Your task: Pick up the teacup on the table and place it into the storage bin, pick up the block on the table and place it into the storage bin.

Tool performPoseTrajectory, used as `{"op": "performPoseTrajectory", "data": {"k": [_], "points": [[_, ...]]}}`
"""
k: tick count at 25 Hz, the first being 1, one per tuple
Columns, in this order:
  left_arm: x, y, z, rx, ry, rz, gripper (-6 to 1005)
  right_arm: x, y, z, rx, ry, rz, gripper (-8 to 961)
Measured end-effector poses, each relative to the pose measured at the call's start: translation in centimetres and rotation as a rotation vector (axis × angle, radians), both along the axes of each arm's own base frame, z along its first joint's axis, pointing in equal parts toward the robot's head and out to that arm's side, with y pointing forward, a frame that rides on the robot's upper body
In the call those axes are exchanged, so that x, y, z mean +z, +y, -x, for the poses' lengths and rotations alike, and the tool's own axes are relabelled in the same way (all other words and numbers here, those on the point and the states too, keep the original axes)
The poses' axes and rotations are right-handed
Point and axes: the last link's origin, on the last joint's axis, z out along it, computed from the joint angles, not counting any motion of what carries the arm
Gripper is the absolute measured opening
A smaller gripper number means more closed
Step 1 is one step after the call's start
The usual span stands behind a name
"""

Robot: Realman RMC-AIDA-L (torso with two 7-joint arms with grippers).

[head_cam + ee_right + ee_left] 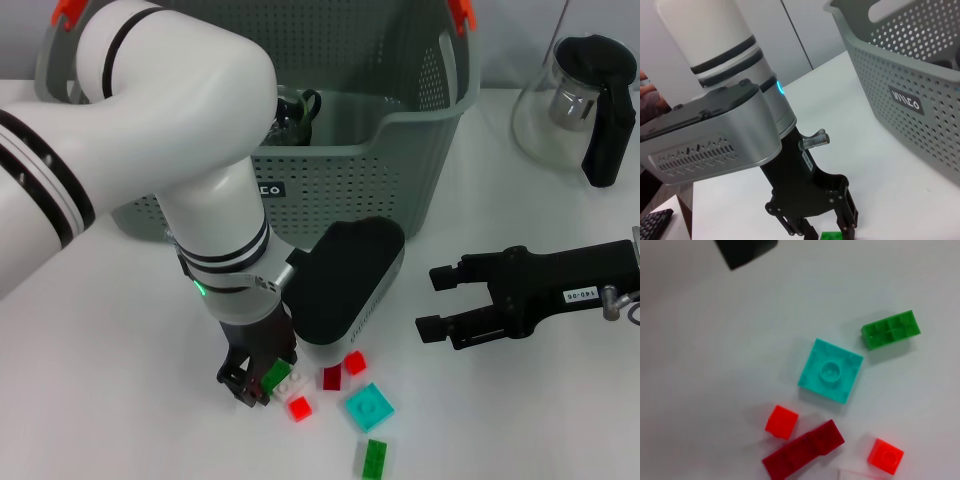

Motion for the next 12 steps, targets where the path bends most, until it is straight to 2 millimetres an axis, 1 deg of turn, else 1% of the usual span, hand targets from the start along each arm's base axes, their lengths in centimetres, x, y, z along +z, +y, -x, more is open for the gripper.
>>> {"op": "performPoseTrajectory", "data": {"k": [5, 10, 12], "points": [[0.01, 0.12, 0.06, 0.002, -0.002, -0.008, 519, 0.00, 0.01, 0.01, 0.001, 0.000, 0.000, 944], [0.01, 0.08, 0.08, 0.012, 0.005, -0.010, 405, 0.00, 0.00, 0.01, 0.002, 0.000, -0.001, 944], [0.05, 0.05, 0.06, 0.016, 0.006, -0.009, 405, 0.01, -0.02, -0.02, 0.002, 0.000, -0.001, 944]]}}
